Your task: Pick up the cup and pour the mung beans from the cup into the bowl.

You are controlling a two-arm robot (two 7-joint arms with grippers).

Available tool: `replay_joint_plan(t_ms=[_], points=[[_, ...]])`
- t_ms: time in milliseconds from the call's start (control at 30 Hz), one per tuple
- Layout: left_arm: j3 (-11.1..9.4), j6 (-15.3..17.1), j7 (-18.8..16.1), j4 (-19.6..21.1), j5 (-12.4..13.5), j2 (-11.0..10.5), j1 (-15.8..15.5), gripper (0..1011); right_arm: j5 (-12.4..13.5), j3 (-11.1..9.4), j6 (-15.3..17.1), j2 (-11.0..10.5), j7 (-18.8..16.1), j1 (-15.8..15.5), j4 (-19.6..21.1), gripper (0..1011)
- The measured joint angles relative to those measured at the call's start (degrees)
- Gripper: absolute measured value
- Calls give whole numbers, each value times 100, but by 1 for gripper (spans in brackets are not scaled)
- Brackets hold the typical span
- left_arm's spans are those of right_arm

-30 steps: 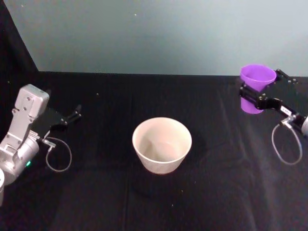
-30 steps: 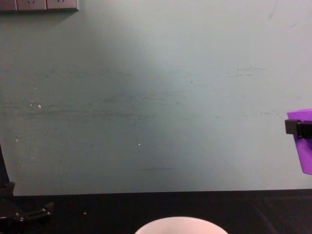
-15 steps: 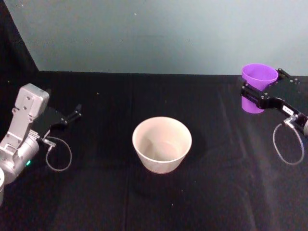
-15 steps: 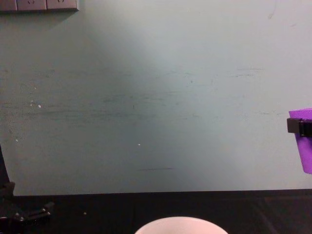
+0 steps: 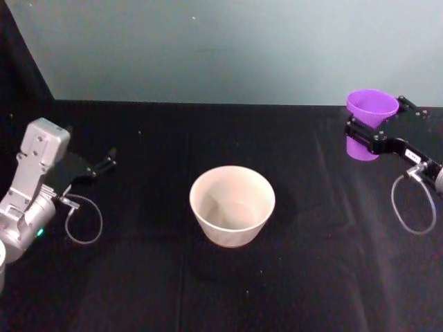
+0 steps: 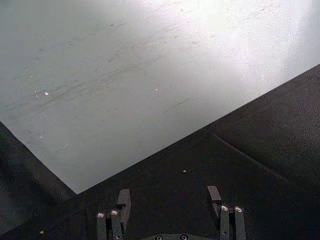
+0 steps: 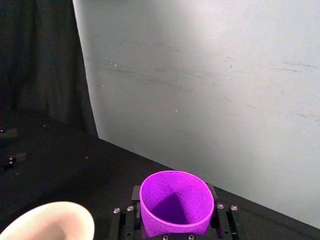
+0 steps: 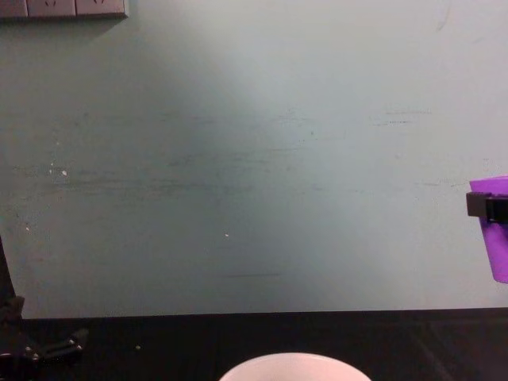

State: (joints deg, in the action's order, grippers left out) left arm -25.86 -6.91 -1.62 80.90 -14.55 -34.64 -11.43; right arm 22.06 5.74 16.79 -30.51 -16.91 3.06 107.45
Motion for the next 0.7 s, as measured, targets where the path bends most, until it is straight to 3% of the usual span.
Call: replay_joint_plan(t_ms=[700], points=[[0, 0, 0, 0, 0, 0, 0, 1000, -9, 0, 6, 0, 7, 4, 3, 742]])
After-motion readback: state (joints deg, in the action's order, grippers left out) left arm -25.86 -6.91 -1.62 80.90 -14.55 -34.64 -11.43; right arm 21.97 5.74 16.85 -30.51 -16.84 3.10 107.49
